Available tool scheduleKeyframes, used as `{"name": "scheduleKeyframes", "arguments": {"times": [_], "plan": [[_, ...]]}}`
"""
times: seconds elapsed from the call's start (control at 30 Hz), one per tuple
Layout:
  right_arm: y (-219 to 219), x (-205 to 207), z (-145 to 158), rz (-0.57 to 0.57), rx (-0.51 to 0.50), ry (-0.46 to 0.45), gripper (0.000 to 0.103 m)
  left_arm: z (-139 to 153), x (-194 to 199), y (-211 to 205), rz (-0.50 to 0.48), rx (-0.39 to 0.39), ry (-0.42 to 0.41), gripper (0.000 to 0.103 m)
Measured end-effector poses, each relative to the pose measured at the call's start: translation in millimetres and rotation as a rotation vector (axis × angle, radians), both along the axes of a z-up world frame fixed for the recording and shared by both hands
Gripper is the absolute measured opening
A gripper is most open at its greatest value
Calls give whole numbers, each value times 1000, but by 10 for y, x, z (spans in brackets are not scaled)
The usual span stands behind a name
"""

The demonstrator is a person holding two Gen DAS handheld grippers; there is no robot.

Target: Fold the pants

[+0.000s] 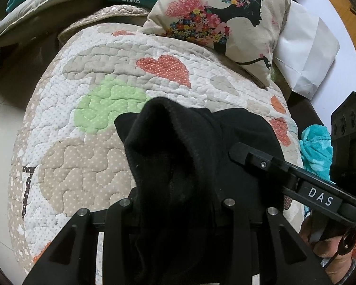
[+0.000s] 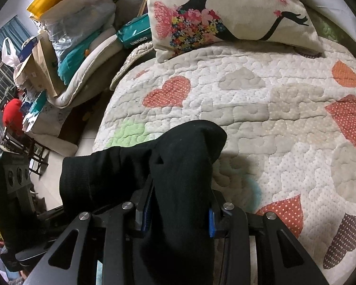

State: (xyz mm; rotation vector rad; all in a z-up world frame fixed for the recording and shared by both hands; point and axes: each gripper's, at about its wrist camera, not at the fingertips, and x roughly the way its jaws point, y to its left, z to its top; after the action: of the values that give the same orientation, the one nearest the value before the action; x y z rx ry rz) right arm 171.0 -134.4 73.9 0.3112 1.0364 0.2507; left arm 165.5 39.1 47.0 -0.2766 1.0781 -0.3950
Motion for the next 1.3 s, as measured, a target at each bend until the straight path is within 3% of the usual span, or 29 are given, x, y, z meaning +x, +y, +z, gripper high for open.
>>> {"name": "scheduleKeyframes", "arguments": {"times": [0.6,0.8,0.9,1.0,1.07,1.3], "plan": [[-37,46,-129,-9,-9,6,39,8,-5,-79,-15,73,-48,38],[-42,57,-155,-9,-12,7,40,-13,-3,-84,-4,94,-58,50],[-56,60,-180,-19,-12,3,44,-29,9,-60,8,94,-54,58],[-91,53,-206,-51,-16,4,56,-45,20,-16,27,92,-45,66],[-128,45,-214,-66,-10,8,63,-54,30,13,32,79,-33,67],[-188,-174,-94,-59,-29,-21,65,-17,8,32,41,92,-33,68]]}}
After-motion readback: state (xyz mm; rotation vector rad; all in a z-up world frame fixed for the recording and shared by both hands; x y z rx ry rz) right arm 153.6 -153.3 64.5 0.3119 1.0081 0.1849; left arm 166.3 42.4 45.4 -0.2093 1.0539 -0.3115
